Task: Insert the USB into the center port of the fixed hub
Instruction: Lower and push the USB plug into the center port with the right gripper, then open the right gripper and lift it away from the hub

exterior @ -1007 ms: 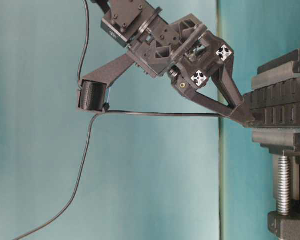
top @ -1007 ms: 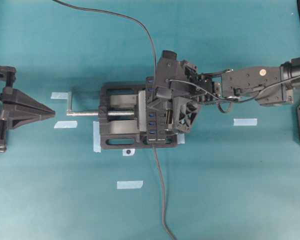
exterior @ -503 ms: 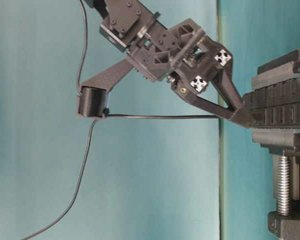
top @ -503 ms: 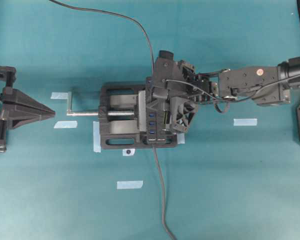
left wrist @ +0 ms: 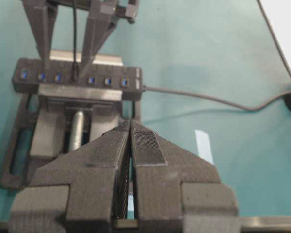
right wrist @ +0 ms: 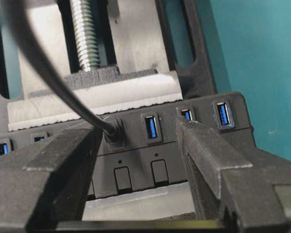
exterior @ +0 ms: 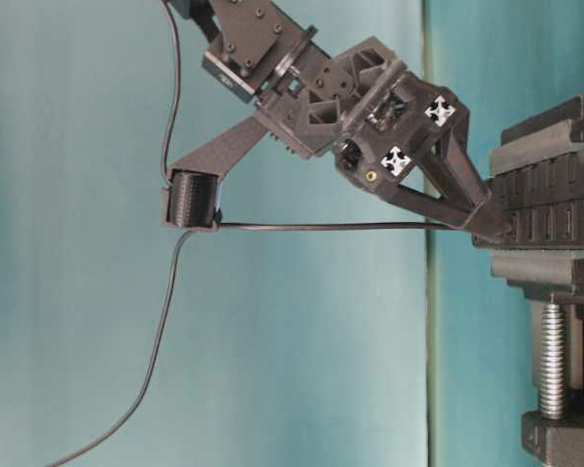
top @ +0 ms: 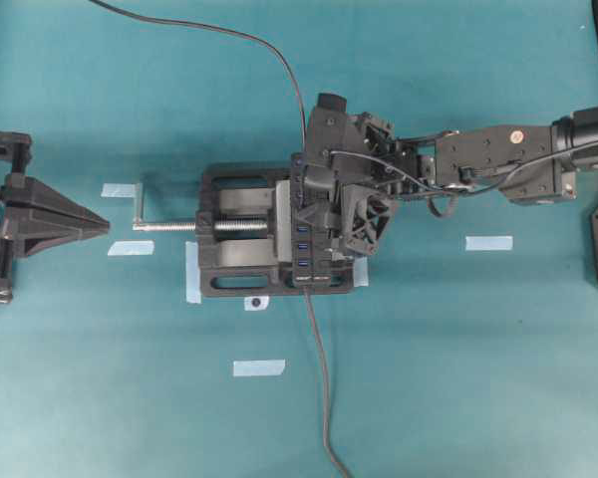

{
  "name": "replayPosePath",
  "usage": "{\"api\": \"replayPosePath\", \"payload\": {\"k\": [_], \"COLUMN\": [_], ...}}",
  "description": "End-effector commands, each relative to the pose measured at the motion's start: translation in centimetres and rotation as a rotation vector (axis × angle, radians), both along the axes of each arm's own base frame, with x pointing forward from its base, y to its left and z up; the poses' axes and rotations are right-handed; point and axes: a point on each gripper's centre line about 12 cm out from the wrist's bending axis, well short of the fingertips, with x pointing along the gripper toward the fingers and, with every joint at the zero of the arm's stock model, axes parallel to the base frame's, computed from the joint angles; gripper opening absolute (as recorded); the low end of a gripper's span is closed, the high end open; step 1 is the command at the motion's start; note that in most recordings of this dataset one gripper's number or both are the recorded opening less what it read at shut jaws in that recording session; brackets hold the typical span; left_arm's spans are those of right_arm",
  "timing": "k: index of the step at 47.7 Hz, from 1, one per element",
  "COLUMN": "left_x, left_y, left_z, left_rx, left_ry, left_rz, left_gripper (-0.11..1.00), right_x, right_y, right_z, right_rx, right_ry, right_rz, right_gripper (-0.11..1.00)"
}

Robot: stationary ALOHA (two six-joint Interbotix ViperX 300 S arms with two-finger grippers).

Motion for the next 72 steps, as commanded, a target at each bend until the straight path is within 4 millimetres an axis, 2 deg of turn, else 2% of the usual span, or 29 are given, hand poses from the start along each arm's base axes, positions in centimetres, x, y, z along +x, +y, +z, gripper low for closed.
{"api": "replayPosePath", "payload": {"k": [1, 15, 29, 58, 72], "left_x": [0.2, 0.2, 0.2, 0.2, 0.2], "left_y": [0.0, 0.0, 0.0, 0.0, 0.0], "left_z": [0.5, 0.5, 0.5, 0.5, 0.5], "left_rx": [0.0, -0.001, -0.001, -0.001, -0.001], "left_ry": [-0.014, -0.02, -0.018, -0.017, -0.018], "left_rz": [0.0, -0.002, -0.002, -0.002, 0.0], "left_gripper": [0.01, 0.01, 0.01, 0.01, 0.01], "right_x": [0.4, 0.4, -0.2, -3.0, -3.6], "right_y": [0.3, 1.2, 1.3, 1.4, 1.5], "right_z": [1.5, 1.6, 2.4, 3.9, 5.1], "right_rx": [0.002, 0.001, 0.001, -0.006, -0.01], "right_ry": [-0.042, -0.04, -0.057, -0.066, -0.098], "right_rz": [0.002, 0.025, 0.024, 0.025, 0.028], "right_gripper": [0.69, 0.69, 0.69, 0.69, 0.69]}}
